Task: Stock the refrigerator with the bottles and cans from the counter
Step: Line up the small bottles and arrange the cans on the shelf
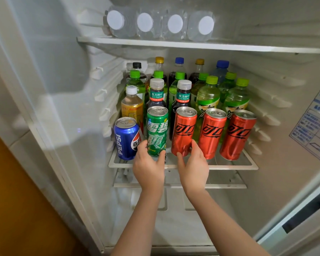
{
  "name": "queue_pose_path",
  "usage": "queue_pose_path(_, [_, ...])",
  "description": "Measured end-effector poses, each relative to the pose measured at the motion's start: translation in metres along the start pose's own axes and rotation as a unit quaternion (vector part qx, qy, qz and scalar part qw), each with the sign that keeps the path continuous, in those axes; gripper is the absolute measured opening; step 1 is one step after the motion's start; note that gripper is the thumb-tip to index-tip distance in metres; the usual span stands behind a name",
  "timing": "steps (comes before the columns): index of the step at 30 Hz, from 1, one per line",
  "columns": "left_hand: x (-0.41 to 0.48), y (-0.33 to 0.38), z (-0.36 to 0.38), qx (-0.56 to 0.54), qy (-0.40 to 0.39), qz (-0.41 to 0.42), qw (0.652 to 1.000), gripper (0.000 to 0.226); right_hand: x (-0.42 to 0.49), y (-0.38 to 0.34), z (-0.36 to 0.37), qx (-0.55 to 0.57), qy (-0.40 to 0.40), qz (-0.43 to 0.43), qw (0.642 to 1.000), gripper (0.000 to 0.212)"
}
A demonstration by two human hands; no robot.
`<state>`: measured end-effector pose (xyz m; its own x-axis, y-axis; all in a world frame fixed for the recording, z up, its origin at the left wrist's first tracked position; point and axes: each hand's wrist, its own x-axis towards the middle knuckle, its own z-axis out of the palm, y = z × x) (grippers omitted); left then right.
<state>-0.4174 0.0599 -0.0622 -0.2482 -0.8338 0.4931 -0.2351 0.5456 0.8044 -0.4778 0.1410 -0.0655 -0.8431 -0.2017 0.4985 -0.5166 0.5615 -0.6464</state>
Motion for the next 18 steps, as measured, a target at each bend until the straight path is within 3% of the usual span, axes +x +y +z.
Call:
queue_pose_path(13, [-0.002,0.002,-0.003,-0.024,0.0,0.003,1.0,0.058,0.001,-0.002,-0.003,0.034,0.009,0.012,0.999,0.057])
queue_pose_path(18, [-0.002,-0.01,-0.024,-0.101,0.055,0.028,0.993,0.024,0.002,0.005,-0.005,0.016,-0.017,-0.003,1.0,0.054])
